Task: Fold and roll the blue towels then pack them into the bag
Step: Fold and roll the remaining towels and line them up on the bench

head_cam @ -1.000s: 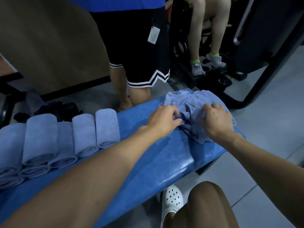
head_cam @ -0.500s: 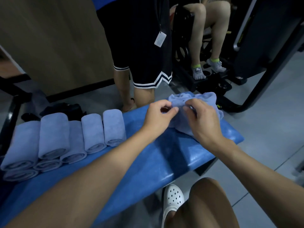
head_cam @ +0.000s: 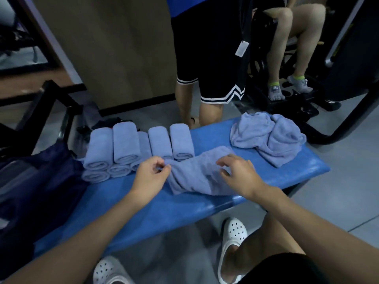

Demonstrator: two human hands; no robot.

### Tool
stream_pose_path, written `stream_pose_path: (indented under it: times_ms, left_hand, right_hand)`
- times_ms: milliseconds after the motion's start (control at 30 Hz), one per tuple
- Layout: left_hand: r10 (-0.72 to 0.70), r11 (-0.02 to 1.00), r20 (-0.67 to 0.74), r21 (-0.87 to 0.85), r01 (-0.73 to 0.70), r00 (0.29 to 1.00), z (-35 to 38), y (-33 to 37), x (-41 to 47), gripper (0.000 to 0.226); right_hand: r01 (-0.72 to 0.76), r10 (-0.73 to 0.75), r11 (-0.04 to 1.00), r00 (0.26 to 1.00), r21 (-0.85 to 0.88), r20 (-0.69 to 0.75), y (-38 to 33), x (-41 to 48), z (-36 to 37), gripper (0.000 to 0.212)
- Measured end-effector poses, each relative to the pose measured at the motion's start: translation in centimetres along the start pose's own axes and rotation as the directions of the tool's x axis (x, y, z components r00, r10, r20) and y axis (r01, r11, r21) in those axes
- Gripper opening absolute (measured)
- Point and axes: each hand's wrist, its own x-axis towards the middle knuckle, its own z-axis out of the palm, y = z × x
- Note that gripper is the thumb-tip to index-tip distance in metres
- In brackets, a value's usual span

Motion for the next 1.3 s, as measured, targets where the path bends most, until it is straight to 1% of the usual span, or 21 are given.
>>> stream_pose_path:
  times_ms: [33, 100, 233, 300, 433, 467, 533, 600, 667, 767, 833, 967, 1033, 1067, 1100, 1133, 1167, 1200, 1233, 1267, 1300]
  left_hand:
    - [-0.014, 0.999, -0.019, 0.03, 0.014, 1.0, -0.9, -1.2, -0.6, 0.019]
    - [-0.027, 0.994, -0.083, 0.099, 0.036, 0.996, -2.5, -3.4, -1.6, 0.025]
    - [-0.078, 0.98, -0.159, 0.167, 0.105, 0.984, -4.8, -6.5, -3.1, 0.017]
    - [-0.065, 0.975, -0.178, 0.197, 0.1, 0.982, -5.2, -7.2, -3.8, 0.021]
    - [-0.026, 0.967, -0.18, 0.244, 0.07, 0.983, -5.0, -7.5, -5.2, 0.047]
    - [-0.037, 0.969, -0.188, 0.232, 0.081, 0.981, -4.8, -7.5, -5.4, 0.046]
    - [-0.074, 0.973, -0.225, 0.198, 0.12, 0.972, -4.7, -7.1, -5.6, 0.034]
    - [-0.071, 0.985, -0.263, 0.135, 0.109, 0.962, -5.0, -6.0, -5.4, 0.033]
    - [-0.042, 0.995, -0.302, 0.069, 0.066, 0.952, -5.6, -4.0, -5.0, 0.035]
    - [-0.028, 1.0, -0.34, -0.014, 0.024, 0.94, -7.1, -0.7, -4.5, 0.03]
    - [-0.019, 0.998, -0.382, -0.063, -0.006, 0.924, -8.4, 1.0, -4.2, 0.031]
    - [0.005, 0.989, -0.464, -0.127, -0.072, 0.886, -11.0, 2.4, -3.6, 0.024]
    - [-0.022, 0.991, -0.467, -0.127, -0.042, 0.884, -11.8, 2.0, -3.3, 0.023]
    - [-0.046, 0.991, -0.455, -0.132, -0.016, 0.889, -12.0, 1.6, -3.1, 0.023]
    - [-0.078, 0.99, -0.44, -0.141, 0.017, 0.895, -11.9, 1.0, -3.0, 0.024]
    - [-0.115, 0.986, -0.411, -0.156, 0.054, 0.904, -11.6, 0.4, -3.0, 0.023]
    - [-0.167, 0.978, -0.371, -0.178, 0.106, 0.913, -11.3, -0.5, -3.0, 0.021]
    - [-0.226, 0.966, -0.318, -0.194, 0.17, 0.921, -10.9, -1.7, -3.1, 0.017]
    - [-0.292, 0.949, -0.271, -0.203, 0.242, 0.917, -10.6, -3.1, -3.4, 0.017]
    - [-0.349, 0.93, -0.237, -0.207, 0.304, 0.907, -10.3, -4.6, -3.9, 0.025]
    - [-0.388, 0.915, -0.219, -0.208, 0.345, 0.895, -10.1, -6.1, -4.4, 0.033]
  right_hand:
    - [-0.048, 0.05, 0.997, 0.998, -0.065, 0.042, 0.1, -0.5, 0.7, 0.029]
    - [-0.136, 0.146, 0.981, 0.987, -0.142, 0.062, 0.2, -1.3, 1.7, 0.029]
    - [-0.273, 0.296, 0.935, 0.952, -0.224, 0.077, 0.2, -2.5, 2.9, 0.034]
    - [-0.302, 0.333, 0.919, 0.939, -0.252, 0.089, 0.1, -2.8, 3.2, 0.034]
    - [-0.297, 0.306, 0.934, 0.952, -0.196, 0.018, 0.5, -3.1, 3.8, 0.023]
    - [-0.3, 0.304, 0.935, 0.953, -0.187, -0.006, 0.5, -3.1, 3.7, 0.022]
    - [-0.286, 0.282, 0.937, 0.958, -0.203, -0.051, 0.4, -3.0, 3.4, 0.02]
    - [-0.262, 0.243, 0.946, 0.963, -0.192, -0.117, 0.1, -2.7, 2.6, 0.016]
    - [-0.217, 0.193, 0.968, 0.964, -0.123, -0.18, -0.5, -2.0, 1.2, 0.014]
    - [-0.128, 0.123, 0.992, 0.959, -0.001, -0.255, -2.1, -0.8, -1.1, 0.022]
    - [-0.091, 0.08, 0.996, 0.945, -0.02, -0.318, -3.3, -0.2, -2.6, 0.024]
    - [-0.057, -0.023, 0.978, 0.927, -0.201, -0.375, -5.2, 0.9, -4.4, 0.024]
    - [-0.066, -0.049, 0.947, 0.939, -0.315, -0.341, -5.6, 1.7, -4.4, 0.021]
    - [-0.078, -0.036, 0.938, 0.947, -0.337, -0.32, -5.8, 2.1, -4.1, 0.021]
    - [-0.088, -0.01, 0.945, 0.956, -0.317, -0.294, -5.8, 2.7, -3.5, 0.021]
    - [-0.086, 0.027, 0.969, 0.968, -0.232, -0.248, -5.6, 3.1, -2.7, 0.023]
    - [-0.085, 0.069, 0.992, 0.983, -0.087, -0.171, -5.4, 3.3, -1.8, 0.027]
    - [-0.108, 0.113, 0.992, 0.99, 0.065, -0.079, -5.1, 3.3, -0.8, 0.034]
    - [-0.15, 0.151, 0.975, 0.989, 0.162, 0.009, -4.7, 3.0, 0.2, 0.039]
    - [-0.185, 0.176, 0.964, 0.982, 0.188, 0.064, -4.2, 2.4, 1.2, 0.04]
    - [-0.211, 0.2, 0.962, 0.976, 0.174, 0.082, -3.5, 1.8, 2.2, 0.038]
